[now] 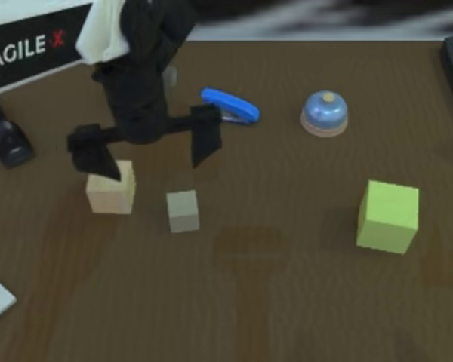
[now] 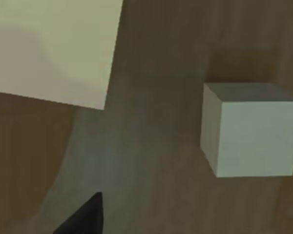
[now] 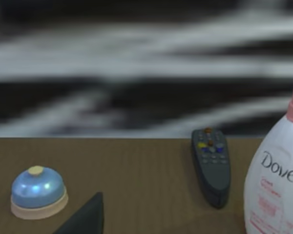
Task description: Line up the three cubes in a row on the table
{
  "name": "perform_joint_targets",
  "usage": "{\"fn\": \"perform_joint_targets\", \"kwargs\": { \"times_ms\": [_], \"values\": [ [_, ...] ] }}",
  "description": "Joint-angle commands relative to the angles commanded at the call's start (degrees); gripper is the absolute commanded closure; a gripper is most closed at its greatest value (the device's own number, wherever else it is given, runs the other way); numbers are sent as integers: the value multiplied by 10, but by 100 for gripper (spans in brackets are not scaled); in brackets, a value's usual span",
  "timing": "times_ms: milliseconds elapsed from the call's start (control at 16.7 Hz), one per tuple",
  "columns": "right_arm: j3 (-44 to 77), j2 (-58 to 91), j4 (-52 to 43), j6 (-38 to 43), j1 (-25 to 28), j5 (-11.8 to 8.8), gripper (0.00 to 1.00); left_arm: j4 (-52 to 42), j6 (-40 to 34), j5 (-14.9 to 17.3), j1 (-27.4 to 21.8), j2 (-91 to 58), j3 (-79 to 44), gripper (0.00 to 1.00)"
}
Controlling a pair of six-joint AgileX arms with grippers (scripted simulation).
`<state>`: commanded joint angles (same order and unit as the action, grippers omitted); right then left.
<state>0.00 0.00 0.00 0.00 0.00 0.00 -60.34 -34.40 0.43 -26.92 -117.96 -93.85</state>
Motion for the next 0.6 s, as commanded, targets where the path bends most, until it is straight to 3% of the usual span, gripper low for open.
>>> {"fn": "perform_joint_targets", "kwargs": {
  "times_ms": [240, 600],
  "values": [
    [0, 0, 0, 0, 0, 0, 0, -39, -25, -2, -20, -87, -74, 0],
    [0, 0, 0, 0, 0, 0, 0, -41, -27, -2, -18, -93, -78, 0]
  ]
}}
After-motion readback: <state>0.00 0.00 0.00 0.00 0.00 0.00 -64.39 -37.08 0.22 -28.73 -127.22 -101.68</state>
